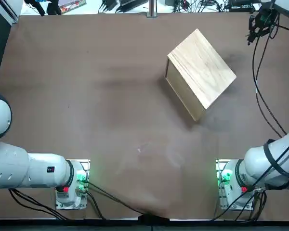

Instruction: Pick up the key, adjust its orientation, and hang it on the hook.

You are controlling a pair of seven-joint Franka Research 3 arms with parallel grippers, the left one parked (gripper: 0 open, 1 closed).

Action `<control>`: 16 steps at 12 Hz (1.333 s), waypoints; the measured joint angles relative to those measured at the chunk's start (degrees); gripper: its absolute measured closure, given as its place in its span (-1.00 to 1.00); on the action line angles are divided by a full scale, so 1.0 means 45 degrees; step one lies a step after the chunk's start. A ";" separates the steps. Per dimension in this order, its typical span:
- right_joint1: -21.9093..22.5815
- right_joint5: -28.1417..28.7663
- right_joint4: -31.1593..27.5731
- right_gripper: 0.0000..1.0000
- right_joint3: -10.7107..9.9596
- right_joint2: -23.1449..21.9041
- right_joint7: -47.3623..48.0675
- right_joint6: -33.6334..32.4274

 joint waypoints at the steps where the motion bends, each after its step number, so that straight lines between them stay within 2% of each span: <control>1: 0.0060 0.0000 0.0002 0.96 0.0118 0.0064 -0.0610 0.0001; 5: 0.0307 0.0005 0.0415 0.96 0.0526 0.0577 -0.3271 0.0037; 6: 0.0336 0.0006 0.0675 0.96 0.0675 0.0818 -0.3925 0.0040; 7: 0.0386 0.0005 0.1203 0.96 0.1013 0.1304 -0.5131 0.0047; 9: 0.0593 0.0002 0.1526 0.96 0.1233 0.1636 -0.6256 0.0047; 16: 0.1662 -0.0007 0.2029 0.96 0.1332 0.2151 -0.9628 0.0047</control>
